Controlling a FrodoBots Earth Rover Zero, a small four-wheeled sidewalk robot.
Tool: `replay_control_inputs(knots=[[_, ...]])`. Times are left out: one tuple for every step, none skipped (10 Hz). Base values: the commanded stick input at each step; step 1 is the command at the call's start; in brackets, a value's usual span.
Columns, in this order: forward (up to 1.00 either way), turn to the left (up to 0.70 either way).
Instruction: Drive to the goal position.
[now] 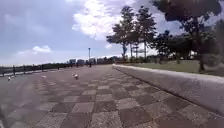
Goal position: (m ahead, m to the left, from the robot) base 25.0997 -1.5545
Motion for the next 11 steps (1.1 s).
replay_control_inputs(knots=[[0.45, 0.27], [0.45, 0.27], [0.45, 0.27], [0.45, 0.27], [0.45, 0.15], [0.45, 0.03], [0.45, 0.00], [0.45, 0.00], [0.45, 0.00], [0.45, 0.00], [0.45, 0.00]])
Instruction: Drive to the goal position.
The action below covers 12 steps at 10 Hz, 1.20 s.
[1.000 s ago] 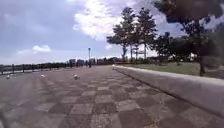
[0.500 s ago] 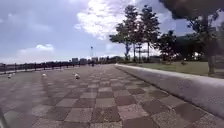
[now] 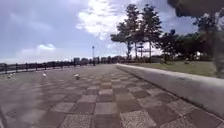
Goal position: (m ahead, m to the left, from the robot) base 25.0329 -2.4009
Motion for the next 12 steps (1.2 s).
replay_control_inputs(knots=[[0.45, 0.00], [0.45, 0.00], [0.45, 0.00], [0.45, 0.00], [0.45, 0.00], [0.45, 0.00], [0.45, 0.00], [0.45, 0.00], [0.45, 0.10], [0.45, 0.26], [0.45, 0.27], [0.45, 0.27]])
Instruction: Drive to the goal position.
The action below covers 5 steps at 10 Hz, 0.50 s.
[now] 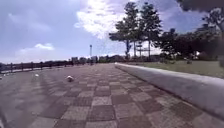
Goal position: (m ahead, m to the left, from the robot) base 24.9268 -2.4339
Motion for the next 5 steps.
replay_control_inputs(knots=[[0.45, 0.27], [0.45, 0.27], [0.45, 0.27], [0.45, 0.27], [0.45, 0.27]])
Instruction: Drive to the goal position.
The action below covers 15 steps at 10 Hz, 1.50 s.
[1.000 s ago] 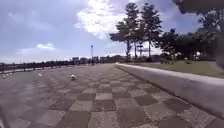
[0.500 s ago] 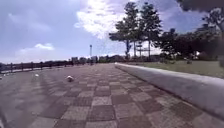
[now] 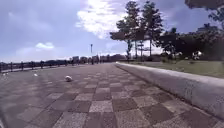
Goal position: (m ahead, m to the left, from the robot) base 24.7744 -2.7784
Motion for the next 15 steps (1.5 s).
replay_control_inputs(knots=[[0.45, 0.27], [0.45, 0.27], [0.45, 0.27], [0.45, 0.27], [0.45, 0.27], [0.45, 0.27], [0.45, 0.27], [0.45, 0.12], [0.45, 0.00], [0.45, 0.00], [0.45, 0.00], [0.45, 0.00], [0.45, 0.00], [0.45, 0.00], [0.45, 0.00]])
